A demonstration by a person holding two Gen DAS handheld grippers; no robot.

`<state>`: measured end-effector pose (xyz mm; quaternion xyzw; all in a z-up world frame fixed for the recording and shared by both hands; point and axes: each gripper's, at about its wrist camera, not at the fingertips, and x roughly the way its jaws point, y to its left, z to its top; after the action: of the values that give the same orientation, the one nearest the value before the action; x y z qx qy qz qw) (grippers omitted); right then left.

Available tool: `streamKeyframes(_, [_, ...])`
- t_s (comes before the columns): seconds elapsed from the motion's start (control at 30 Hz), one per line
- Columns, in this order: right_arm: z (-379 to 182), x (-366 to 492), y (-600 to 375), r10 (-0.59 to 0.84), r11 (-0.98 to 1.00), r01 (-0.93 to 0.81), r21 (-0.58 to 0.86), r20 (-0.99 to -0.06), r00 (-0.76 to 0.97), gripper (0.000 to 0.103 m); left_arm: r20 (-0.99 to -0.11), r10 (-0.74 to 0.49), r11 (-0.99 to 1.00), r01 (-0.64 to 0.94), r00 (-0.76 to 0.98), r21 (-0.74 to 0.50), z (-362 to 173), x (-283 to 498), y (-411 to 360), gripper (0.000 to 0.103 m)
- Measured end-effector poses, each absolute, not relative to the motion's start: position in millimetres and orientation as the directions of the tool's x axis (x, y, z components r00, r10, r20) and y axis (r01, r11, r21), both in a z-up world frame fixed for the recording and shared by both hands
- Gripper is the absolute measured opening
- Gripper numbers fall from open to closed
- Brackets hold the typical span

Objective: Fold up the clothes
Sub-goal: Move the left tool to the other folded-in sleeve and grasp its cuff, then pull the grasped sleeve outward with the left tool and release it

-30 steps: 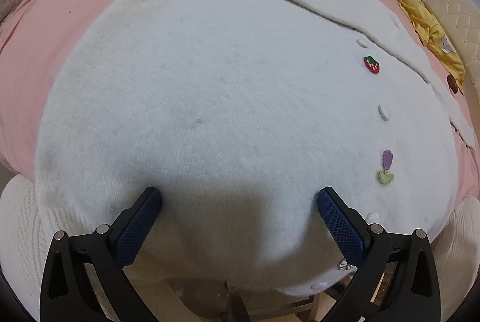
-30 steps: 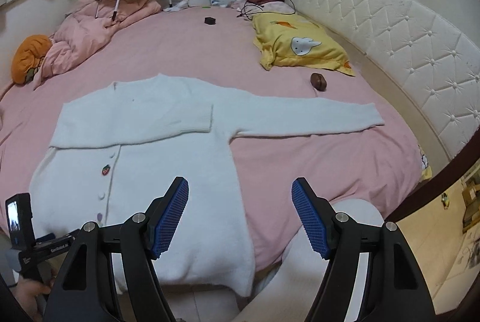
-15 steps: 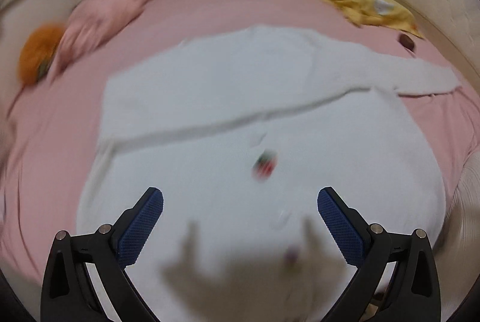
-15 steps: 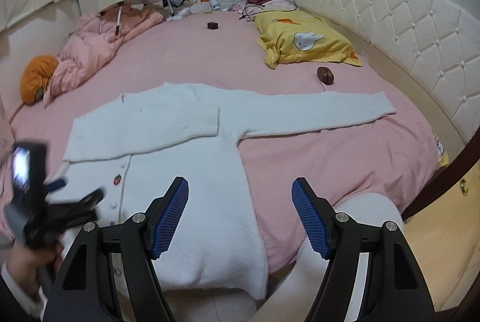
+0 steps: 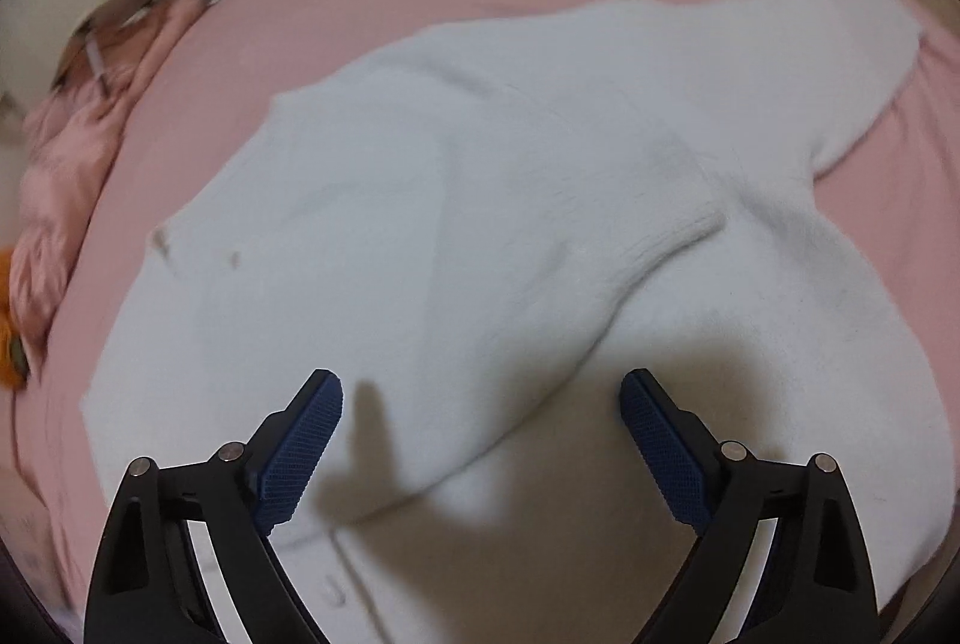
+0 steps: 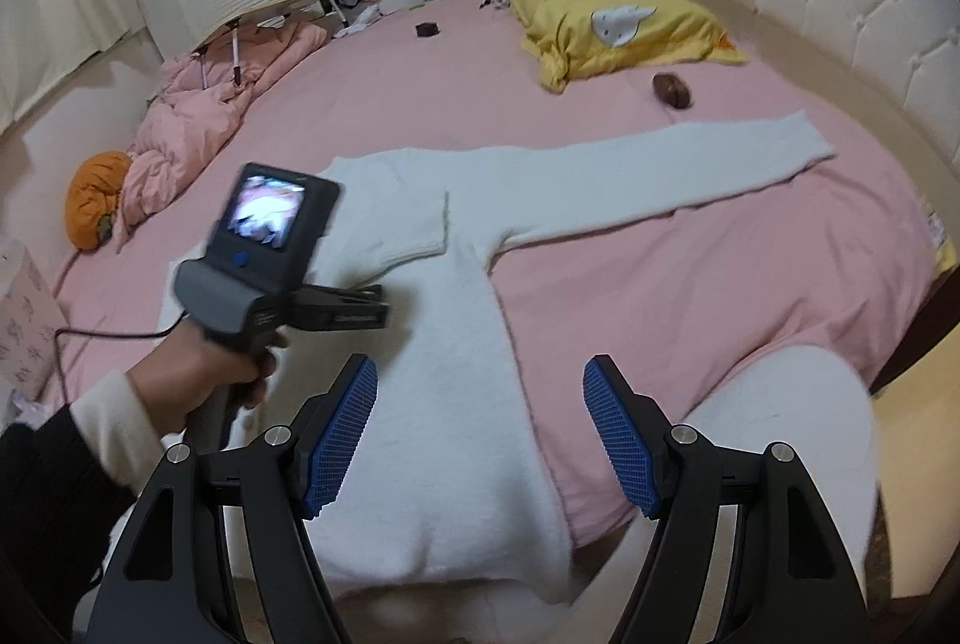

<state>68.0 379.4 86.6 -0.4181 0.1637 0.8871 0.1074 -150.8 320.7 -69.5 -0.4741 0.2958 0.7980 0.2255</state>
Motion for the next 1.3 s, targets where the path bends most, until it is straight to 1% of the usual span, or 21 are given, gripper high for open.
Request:
streamKeyframes(0.03, [83.8,66.5,380.8,0.043,-0.924,-0.322,0.209,-0.778,-0.627,0.072,-0.892,0.074,-0.718,-0.644,-0.446,0.263,-70.7,-153.5,323.1,0.095])
streamKeyframes(0.07, [81.6,65.0,381.9,0.034,-0.924,-0.315,0.214,-0.778,-0.628,0.072,-0.899,0.083,-0.728,-0.642,-0.429,0.239,-69.9,-158.9,321.8,0.095])
streamKeyframes(0.1, [80.6,63.4,382.6,0.030,-0.927,-0.308,0.214,-0.776,-0.630,0.072,-0.911,0.103,-0.744,-0.639,-0.399,0.196,-68.2,-166.4,318.8,0.090])
streamKeyframes(0.13, [79.5,62.2,383.2,0.027,-0.929,-0.302,0.214,-0.775,-0.632,0.072,-0.921,0.123,-0.758,-0.634,-0.369,0.152,-66.6,-173.9,315.8,0.073])
streamKeyframes(0.17, [78.6,61.6,384.4,0.023,-0.928,-0.301,0.219,-0.774,-0.633,0.072,-0.930,0.149,-0.771,-0.628,-0.335,0.103,-65.1,-179.9,312.2,0.061])
streamKeyframes(0.23, [76.6,60.7,388.6,0.013,-0.923,-0.304,0.235,-0.772,-0.636,0.072,-0.932,0.174,-0.798,-0.601,-0.318,0.056,-59.8,-187.2,302.1,0.020])
streamKeyframes(0.27, [75.7,60.5,389.8,0.011,-0.921,-0.307,0.239,-0.771,-0.636,0.072,-0.931,0.181,-0.810,-0.585,-0.318,0.042,-56.7,-190.6,296.9,0.014])
streamKeyframes(0.37, [73.0,58.7,390.8,0.003,-0.918,-0.308,0.250,-0.773,-0.635,0.072,-0.932,0.210,-0.816,-0.578,-0.294,-0.001,-52.7,-193.8,285.9,0.014])
streamKeyframes(0.6, [79.5,50.4,374.0,-0.007,-0.941,-0.256,0.221,-0.769,-0.639,0.072,-0.882,0.266,-0.844,-0.537,-0.388,-0.018,-12.4,-191.8,263.7,0.014])
streamKeyframes(0.67, [83.1,47.9,364.9,-0.007,-0.950,-0.234,0.205,-0.766,-0.642,0.072,-0.860,0.280,-0.855,-0.518,-0.426,-0.022,6.7,-192.3,244.4,0.014])
streamKeyframes(0.83, [91.8,39.1,337.9,-0.029,-0.969,-0.170,0.181,-0.761,-0.648,0.072,-0.796,0.280,-0.901,-0.432,-0.537,-0.026,60.5,-199.0,166.3,0.014])
streamKeyframes(1.0, [100.5,30.9,303.6,-0.032,-0.988,-0.094,0.126,-0.749,-0.662,0.072,-0.720,0.161,-0.968,-0.252,-0.675,0.019,111.4,-211.4,43.5,0.014])
streamKeyframes(1.07, [104.0,25.8,287.6,-0.036,-0.993,-0.058,0.101,-0.743,-0.668,0.072,-0.701,0.090,-0.986,-0.160,-0.707,0.036,124.6,-214.7,-11.5,0.014])
streamKeyframes(1.2, [116.0,13.8,249.5,-0.046,-0.998,0.009,0.055,-0.721,-0.692,0.072,-0.676,-0.073,-0.997,0.041,-0.733,0.063,133.5,-212.7,-114.3,0.014])
streamKeyframes(1.3, [124.6,5.8,219.2,-0.045,-0.999,0.043,0.021,-0.710,-0.703,0.072,-0.677,-0.167,-0.983,0.172,-0.717,0.061,126.9,-201.4,-191.5,0.014])
